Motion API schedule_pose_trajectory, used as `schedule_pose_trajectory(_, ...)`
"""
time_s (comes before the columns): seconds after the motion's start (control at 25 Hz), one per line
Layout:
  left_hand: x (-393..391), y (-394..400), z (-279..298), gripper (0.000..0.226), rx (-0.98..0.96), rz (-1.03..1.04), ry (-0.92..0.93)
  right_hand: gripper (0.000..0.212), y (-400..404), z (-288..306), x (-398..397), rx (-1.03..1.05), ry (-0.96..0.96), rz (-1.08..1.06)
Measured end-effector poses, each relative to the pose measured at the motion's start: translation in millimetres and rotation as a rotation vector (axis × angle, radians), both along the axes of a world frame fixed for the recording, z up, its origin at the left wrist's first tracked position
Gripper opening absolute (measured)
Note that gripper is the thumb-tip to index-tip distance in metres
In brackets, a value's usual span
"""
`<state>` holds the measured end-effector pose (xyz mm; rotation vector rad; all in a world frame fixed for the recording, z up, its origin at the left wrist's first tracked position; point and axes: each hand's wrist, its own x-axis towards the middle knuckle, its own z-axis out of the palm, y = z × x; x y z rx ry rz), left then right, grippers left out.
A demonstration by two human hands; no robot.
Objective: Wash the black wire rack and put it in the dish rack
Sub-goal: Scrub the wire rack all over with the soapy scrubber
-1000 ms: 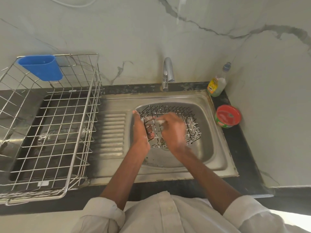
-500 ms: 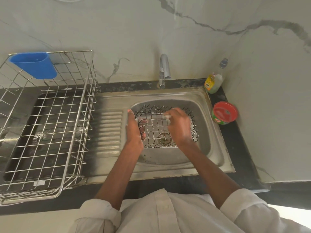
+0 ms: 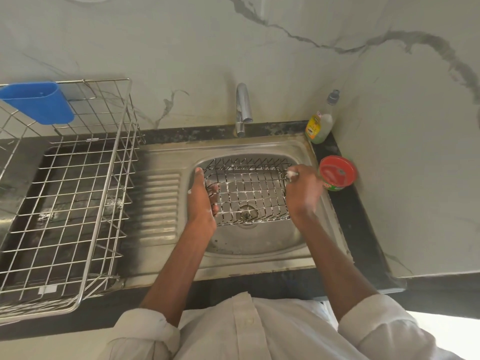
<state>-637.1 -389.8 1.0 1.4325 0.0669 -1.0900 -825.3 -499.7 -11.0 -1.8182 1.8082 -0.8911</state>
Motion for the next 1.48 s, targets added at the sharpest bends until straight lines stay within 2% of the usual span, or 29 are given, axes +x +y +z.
schedule_pose_trajectory(0.24,-14.9,-4.0,3.4,0.051,0.001,-0.053,-0.074,0.03,55.2,33.1,75.7,-0.065,-0.25,0.411)
schedule_pose_trajectory(0.32,-12.2,-2.5,2.7,0.053,0.01,-0.044,-0.081,0.031,60.0,35.6,79.4,-0.068,-0.268,0.517)
schedule_pose_trajectory(0.4,-7.1,0.0,2.4,0.052,0.006,-0.027,-0.052,0.034,50.1,30.4,67.4,-0.054,-0.205,0.492)
schedule_pose_trajectory(0.56,-1.9,4.4,-0.3,0.049,0.006,-0.012,-0.009,0.037,26.1,15.3,23.7,0.029,0.004,0.222)
schedule_pose_trajectory(0.64,-4.9,3.9,1.7,0.048,0.013,-0.026,-0.031,0.037,31.3,17.7,27.1,0.088,0.001,0.179)
schedule_pose_trajectory(0.72,-8.3,0.1,0.1,0.051,0.008,-0.033,-0.051,0.035,47.5,28.3,52.8,0.066,-0.073,0.306)
schedule_pose_trajectory(0.84,-12.8,-4.1,-6.5,0.061,-0.057,-0.045,-0.069,0.034,65.6,36.8,94.4,-0.115,-0.143,0.564)
schedule_pose_trajectory(0.92,-14.5,-4.0,-9.6,0.064,-0.081,-0.052,-0.078,0.035,63.2,36.4,100.4,-0.173,-0.112,0.612)
schedule_pose_trajectory(1.08,-4.1,3.1,-2.1,0.053,0.038,-0.041,-0.071,0.036,32.0,14.6,50.6,-0.165,-0.02,0.423)
schedule_pose_trajectory(1.2,5.4,6.1,-4.0,0.046,0.058,-0.03,-0.049,0.04,4.9,-6.8,-2.1,-0.04,0.068,0.153)
schedule_pose_trajectory(1.32,4.5,5.8,-2.4,0.049,0.068,-0.05,-0.06,0.041,-4.7,-14.1,-22.1,0.079,0.037,-0.034)
schedule_pose_trajectory(1.4,-2.3,2.9,0.9,0.051,0.055,-0.074,-0.084,0.04,3.7,-5.8,-5.9,0.063,0.013,0.006)
schedule_pose_trajectory(1.48,-11.8,-1.0,2.7,0.052,0.049,-0.089,-0.132,0.041,20.9,8.7,27.7,0.004,-0.02,0.154)
